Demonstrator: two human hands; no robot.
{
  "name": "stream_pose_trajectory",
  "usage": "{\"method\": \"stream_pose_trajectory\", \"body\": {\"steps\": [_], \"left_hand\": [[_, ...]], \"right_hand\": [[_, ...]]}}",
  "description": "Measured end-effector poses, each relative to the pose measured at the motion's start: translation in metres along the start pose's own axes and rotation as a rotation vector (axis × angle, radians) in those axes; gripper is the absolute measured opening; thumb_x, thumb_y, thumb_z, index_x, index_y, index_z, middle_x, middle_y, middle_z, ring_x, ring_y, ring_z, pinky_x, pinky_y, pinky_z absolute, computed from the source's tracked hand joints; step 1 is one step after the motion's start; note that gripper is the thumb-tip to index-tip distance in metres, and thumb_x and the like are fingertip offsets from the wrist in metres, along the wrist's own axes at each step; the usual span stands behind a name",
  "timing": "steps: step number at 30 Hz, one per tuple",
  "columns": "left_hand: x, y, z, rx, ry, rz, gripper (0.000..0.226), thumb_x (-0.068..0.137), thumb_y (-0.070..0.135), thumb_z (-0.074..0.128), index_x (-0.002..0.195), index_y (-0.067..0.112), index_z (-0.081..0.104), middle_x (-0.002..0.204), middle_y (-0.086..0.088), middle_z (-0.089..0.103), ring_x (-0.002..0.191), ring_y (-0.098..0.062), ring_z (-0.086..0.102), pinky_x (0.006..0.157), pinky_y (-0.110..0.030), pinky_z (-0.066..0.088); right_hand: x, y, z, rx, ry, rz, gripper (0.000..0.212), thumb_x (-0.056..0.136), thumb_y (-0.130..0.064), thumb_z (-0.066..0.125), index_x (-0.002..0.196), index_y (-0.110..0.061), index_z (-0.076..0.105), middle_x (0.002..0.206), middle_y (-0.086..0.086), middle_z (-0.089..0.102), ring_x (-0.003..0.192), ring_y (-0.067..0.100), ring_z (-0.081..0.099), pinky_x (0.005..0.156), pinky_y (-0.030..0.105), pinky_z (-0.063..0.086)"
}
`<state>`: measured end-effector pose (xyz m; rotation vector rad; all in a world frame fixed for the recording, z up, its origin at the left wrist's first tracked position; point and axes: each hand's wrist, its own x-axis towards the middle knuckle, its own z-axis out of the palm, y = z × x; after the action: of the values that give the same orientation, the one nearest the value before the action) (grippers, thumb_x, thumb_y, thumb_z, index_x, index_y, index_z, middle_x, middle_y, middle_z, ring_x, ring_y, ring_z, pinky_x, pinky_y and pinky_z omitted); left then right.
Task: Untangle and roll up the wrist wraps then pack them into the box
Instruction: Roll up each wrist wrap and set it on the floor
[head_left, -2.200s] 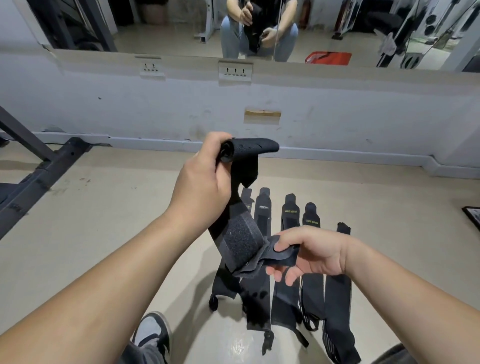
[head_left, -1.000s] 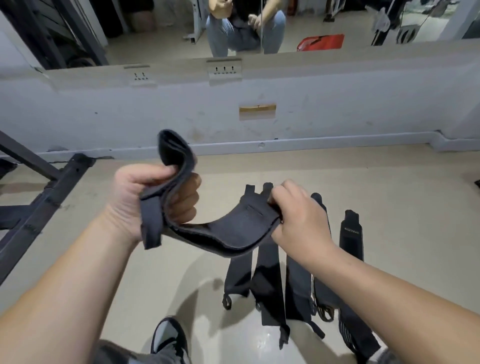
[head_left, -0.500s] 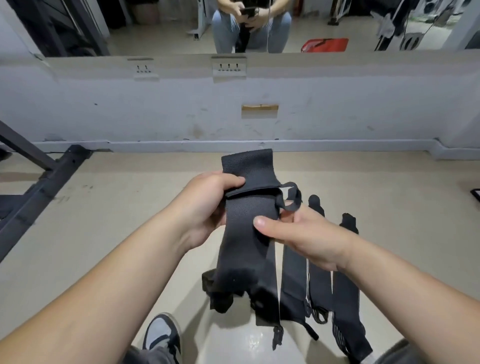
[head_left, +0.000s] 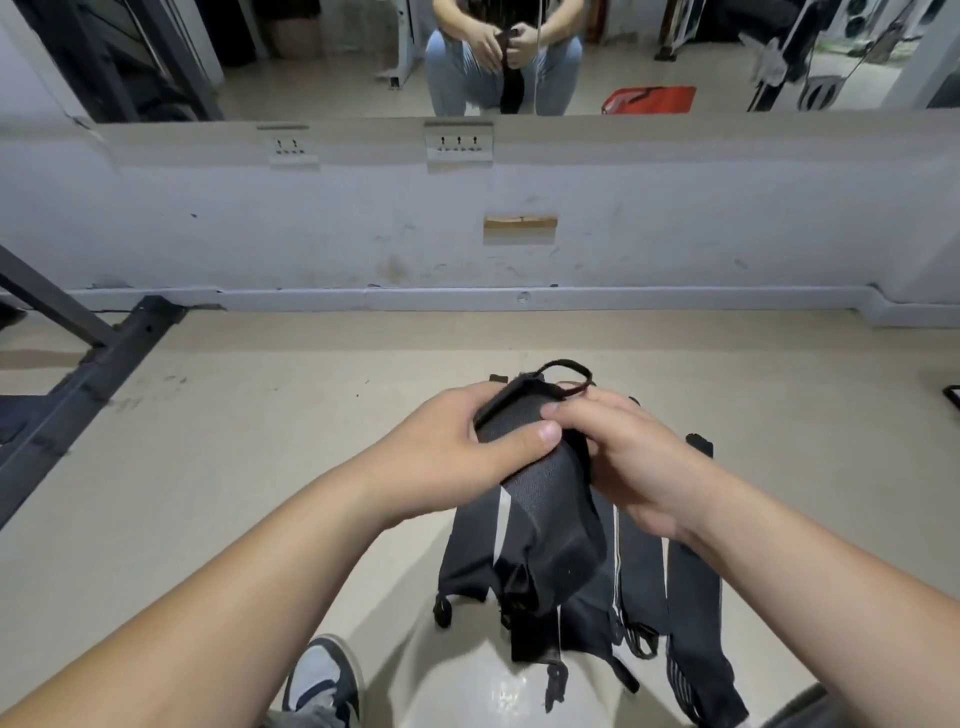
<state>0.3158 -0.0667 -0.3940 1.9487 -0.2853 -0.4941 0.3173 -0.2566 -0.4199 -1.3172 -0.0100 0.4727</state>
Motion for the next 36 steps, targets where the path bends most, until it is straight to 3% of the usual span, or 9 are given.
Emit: {"method": "stream_pose_trajectory", "body": {"steps": [4,7,13,18,21,25,28,31,36], "left_hand": [[0.008,-0.005,-0.009,-0.155,0.133,-0.077,0.022,0.104,0.029,0.065,0.096,0.012,0.075,0.079,-0.004,0.073,0.071,-0.023,0.067,0.062,-0.026,0.051],[0.008,-0.004,-0.017,-0.199,0.287,-0.101,0.026,0.106,0.021,0.061,0.09,0.003,0.071,0.073,-0.013,0.066,0.06,-0.024,0.059,0.047,-0.023,0.041],[0.01,0.002,-0.039,-0.517,0.463,-0.219,0.012,0.108,0.017,0.059,0.104,0.008,0.067,0.075,-0.007,0.073,0.05,-0.016,0.064,0.042,-0.023,0.048],[0.016,-0.02,-0.037,-0.166,0.46,-0.239,0.014,0.101,0.016,0.067,0.115,0.011,0.067,0.11,-0.014,0.074,0.1,-0.033,0.074,0.086,-0.042,0.063],[0.012,-0.011,-0.035,0.086,0.564,-0.051,0.038,0.102,0.034,0.065,0.139,0.024,0.061,0.135,0.011,0.062,0.115,-0.005,0.06,0.1,-0.026,0.042],[0.005,-0.006,-0.022,0.308,0.25,0.182,0.063,0.087,0.055,0.074,0.145,0.035,0.059,0.162,0.016,0.043,0.152,-0.001,0.032,0.126,-0.027,0.022],[0.005,-0.004,-0.017,0.084,-0.058,0.047,0.03,0.096,0.022,0.077,0.125,0.019,0.072,0.118,0.006,0.075,0.107,-0.004,0.07,0.096,-0.021,0.052],[0.005,0.005,-0.018,-0.102,-0.103,-0.085,0.01,0.096,0.006,0.073,0.106,0.005,0.07,0.066,0.005,0.068,0.057,-0.004,0.06,0.057,-0.012,0.044],[0.004,0.011,-0.013,-0.518,-0.066,-0.129,0.038,0.088,0.001,0.074,0.123,0.015,0.072,0.093,-0.015,0.074,0.085,-0.025,0.071,0.08,-0.032,0.058]], "right_hand": [[0.003,-0.003,-0.011,0.053,0.045,0.017,0.044,0.074,-0.022,0.058,0.112,0.001,0.065,0.103,0.023,0.061,0.093,0.027,0.06,0.08,0.037,0.046],[0.006,-0.007,-0.018,0.173,0.08,0.035,0.029,0.074,-0.019,0.056,0.1,-0.007,0.059,0.086,0.014,0.055,0.074,0.021,0.059,0.068,0.025,0.046],[0.006,-0.008,-0.024,0.095,0.228,0.072,0.058,0.051,-0.023,0.062,0.107,-0.009,0.058,0.097,0.017,0.047,0.083,0.035,0.045,0.067,0.036,0.043],[0.005,-0.014,-0.015,0.303,0.163,0.048,0.014,0.058,-0.01,0.047,0.069,-0.006,0.055,0.069,0.009,0.05,0.059,0.024,0.054,0.059,0.028,0.051],[0.005,-0.015,-0.012,0.34,0.133,0.065,0.013,0.058,-0.012,0.049,0.068,-0.007,0.054,0.07,0.01,0.049,0.056,0.025,0.054,0.056,0.026,0.052],[0.004,-0.013,-0.017,0.315,0.044,0.113,0.06,0.037,-0.013,0.069,0.094,-0.001,0.054,0.082,0.017,0.052,0.066,0.032,0.056,0.063,0.031,0.056],[0.001,-0.017,-0.017,0.268,0.0,0.146,0.029,0.056,-0.014,0.051,0.08,0.002,0.055,0.075,0.015,0.052,0.061,0.029,0.054,0.06,0.029,0.051],[0.001,-0.016,-0.016,0.256,0.012,0.157,0.017,0.064,-0.011,0.041,0.064,-0.004,0.057,0.065,0.012,0.055,0.054,0.025,0.054,0.053,0.027,0.049],[0.011,0.001,-0.024,-0.116,0.017,0.115,0.027,0.062,-0.018,0.067,0.084,-0.005,0.06,0.087,0.02,0.056,0.079,0.034,0.055,0.068,0.035,0.044]]}}
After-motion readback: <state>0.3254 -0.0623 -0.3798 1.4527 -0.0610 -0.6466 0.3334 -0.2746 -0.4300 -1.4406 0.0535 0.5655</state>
